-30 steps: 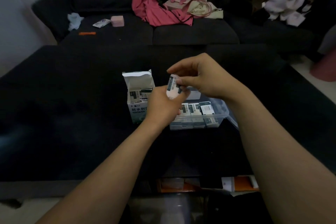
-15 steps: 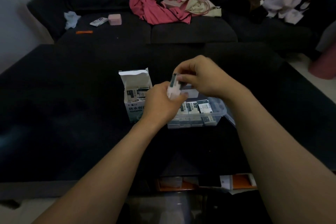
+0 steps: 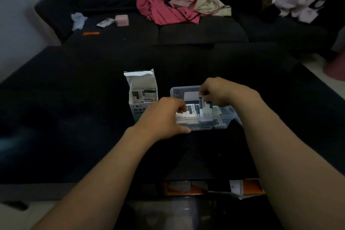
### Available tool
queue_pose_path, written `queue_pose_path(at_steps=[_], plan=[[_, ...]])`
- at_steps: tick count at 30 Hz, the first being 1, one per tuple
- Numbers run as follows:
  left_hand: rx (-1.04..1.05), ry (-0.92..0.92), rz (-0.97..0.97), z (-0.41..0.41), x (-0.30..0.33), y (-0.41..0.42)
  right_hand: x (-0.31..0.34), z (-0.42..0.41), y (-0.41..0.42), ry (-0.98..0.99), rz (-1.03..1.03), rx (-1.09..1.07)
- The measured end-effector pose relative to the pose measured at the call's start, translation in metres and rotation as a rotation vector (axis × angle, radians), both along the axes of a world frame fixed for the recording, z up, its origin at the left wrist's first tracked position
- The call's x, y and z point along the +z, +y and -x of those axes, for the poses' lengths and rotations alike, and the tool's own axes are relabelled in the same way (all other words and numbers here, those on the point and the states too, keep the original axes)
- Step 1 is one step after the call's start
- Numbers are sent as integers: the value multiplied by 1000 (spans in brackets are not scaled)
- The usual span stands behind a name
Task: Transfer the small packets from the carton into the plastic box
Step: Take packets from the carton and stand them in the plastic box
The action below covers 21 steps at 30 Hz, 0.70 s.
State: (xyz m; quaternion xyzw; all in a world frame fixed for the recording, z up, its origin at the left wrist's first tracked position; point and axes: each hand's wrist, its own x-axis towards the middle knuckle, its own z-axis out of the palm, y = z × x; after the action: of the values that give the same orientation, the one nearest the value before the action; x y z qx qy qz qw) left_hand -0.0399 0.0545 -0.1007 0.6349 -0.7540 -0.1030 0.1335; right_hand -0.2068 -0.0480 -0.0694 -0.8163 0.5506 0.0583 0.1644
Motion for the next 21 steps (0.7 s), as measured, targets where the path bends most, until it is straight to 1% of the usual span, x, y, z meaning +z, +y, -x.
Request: queue_pose_path(at_steps=[4, 10, 21], plan=[[-19, 8, 1, -1, -2, -1, -15, -6, -6, 53, -21, -25], [-34, 35, -14, -2, -4, -4, -26, -6, -6, 89, 15, -45], [-48, 55, -4, -3, -7, -7, -34, -4, -11, -25, 44, -108]])
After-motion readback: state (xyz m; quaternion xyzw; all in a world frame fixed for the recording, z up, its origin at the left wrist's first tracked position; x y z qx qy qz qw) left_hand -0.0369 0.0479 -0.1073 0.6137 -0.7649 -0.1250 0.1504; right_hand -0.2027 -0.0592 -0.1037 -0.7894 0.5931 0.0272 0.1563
